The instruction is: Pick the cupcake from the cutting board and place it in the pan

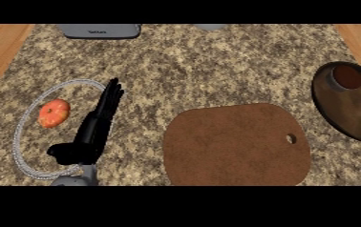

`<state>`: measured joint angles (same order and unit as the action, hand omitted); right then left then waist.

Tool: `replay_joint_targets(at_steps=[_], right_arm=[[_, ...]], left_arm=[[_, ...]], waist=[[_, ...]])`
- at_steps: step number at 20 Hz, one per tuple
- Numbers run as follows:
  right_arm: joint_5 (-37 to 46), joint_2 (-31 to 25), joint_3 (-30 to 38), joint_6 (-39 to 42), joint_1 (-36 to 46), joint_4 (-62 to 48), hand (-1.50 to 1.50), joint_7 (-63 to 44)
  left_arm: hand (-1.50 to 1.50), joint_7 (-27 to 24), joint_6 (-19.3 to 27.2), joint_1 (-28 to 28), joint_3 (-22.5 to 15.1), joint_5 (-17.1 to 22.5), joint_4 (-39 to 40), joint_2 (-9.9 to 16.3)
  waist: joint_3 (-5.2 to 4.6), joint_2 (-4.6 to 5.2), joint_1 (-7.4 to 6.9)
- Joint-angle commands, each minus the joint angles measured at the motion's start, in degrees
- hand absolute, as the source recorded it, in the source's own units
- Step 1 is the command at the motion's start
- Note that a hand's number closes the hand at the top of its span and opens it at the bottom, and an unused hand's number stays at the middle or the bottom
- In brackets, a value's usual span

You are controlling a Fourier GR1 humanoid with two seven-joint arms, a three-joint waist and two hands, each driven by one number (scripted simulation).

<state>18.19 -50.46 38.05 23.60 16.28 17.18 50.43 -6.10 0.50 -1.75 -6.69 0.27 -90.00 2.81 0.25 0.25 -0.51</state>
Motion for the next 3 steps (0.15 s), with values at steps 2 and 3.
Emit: replay_joint_targets(at_steps=[2,3], right_arm=[[-0.04,0.35,-1.1,3.37,-1.1,-0.47,-1.5,9.63],[0.27,-0.06,-1.25,2.0,-0.57,-0.97,-1.5,9.83]], left_arm=[[0.0,-3.13,0.16,-0.51,0.02,-0.54,3.06,-0.99],[0.0,-0.01,1.4,-2.16,-1.05,-1.24,1.46,-2.03]], waist=[[-0.03,0.07,0.02],[0.07,0.14,-0.21]])
